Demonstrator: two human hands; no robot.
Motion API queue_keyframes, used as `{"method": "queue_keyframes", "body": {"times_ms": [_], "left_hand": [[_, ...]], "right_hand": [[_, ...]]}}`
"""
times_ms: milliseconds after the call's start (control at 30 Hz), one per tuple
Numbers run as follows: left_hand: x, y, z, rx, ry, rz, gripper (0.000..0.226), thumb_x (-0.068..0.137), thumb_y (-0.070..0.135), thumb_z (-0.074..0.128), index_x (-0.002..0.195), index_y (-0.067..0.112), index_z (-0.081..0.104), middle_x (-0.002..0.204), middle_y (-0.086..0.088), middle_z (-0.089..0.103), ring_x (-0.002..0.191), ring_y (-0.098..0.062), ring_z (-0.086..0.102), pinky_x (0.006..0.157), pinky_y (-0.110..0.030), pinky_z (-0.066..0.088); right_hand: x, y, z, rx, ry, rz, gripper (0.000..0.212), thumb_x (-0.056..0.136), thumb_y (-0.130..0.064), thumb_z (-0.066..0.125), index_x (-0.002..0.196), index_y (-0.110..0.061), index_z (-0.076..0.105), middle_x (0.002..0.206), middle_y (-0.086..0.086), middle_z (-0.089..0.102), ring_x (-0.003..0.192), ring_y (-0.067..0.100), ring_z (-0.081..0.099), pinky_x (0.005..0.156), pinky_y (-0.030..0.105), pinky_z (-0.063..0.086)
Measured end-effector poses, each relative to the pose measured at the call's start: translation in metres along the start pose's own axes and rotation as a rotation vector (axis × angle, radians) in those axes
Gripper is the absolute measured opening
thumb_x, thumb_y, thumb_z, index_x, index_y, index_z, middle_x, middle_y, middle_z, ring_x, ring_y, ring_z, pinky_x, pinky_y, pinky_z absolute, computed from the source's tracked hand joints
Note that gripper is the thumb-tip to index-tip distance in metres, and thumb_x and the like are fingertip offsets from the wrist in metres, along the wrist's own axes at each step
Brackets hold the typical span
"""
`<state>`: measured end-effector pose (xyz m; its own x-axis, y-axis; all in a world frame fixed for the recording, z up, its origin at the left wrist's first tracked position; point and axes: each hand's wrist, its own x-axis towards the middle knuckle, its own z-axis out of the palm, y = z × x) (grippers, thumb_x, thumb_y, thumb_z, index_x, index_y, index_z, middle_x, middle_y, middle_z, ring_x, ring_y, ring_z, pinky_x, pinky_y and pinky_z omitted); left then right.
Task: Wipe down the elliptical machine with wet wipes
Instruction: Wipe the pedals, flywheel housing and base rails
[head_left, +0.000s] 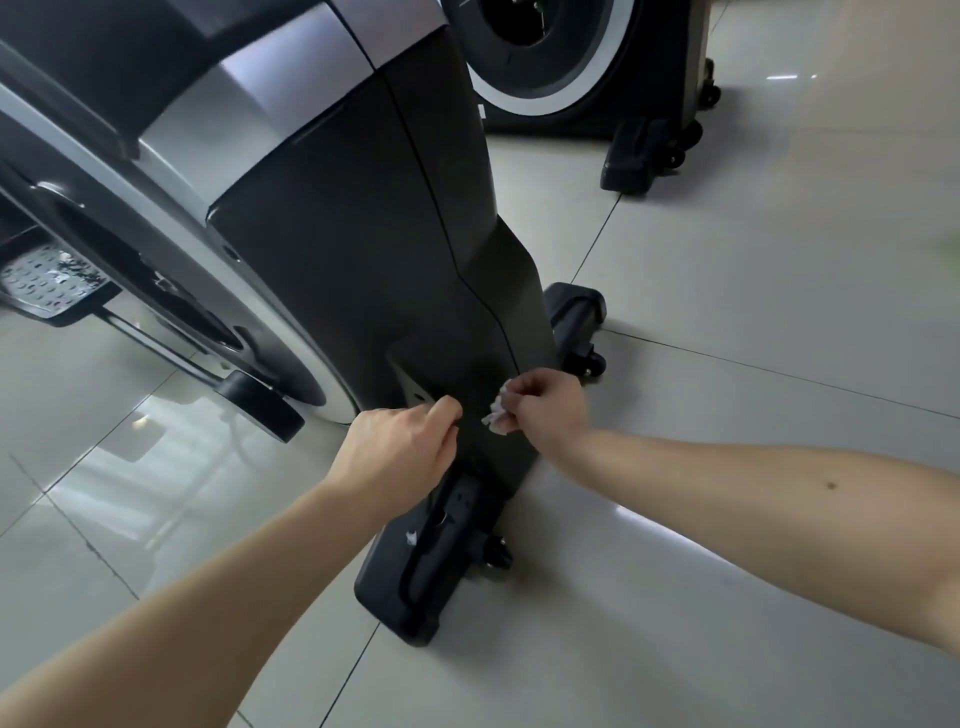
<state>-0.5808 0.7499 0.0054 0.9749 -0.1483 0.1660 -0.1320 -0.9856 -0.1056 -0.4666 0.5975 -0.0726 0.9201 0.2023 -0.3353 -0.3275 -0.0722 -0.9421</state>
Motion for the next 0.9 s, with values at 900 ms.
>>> {"method": "queue_keyframes", "body": {"times_ms": [900], "left_hand": [[-0.008, 0.006, -0.011, -0.093, -0.154, -0.100, 0.016, 0.101, 0.029, 0.042, 0.094, 0.021, 0.055, 0.068, 0.006, 0.058, 0.057, -0.020, 0.056, 0.058, -0.039, 0.055]], "right_hand": [[-0.005, 0.044, 0.003, -0.059, -0.009, 0.305, 0.022, 0.095, 0.008, 0.055, 0.076, -0.003, 0.058, 0.074, 0.016, 0.062, 0.058, 0.022, 0.064, 0.056, 0.028, 0.054]]}}
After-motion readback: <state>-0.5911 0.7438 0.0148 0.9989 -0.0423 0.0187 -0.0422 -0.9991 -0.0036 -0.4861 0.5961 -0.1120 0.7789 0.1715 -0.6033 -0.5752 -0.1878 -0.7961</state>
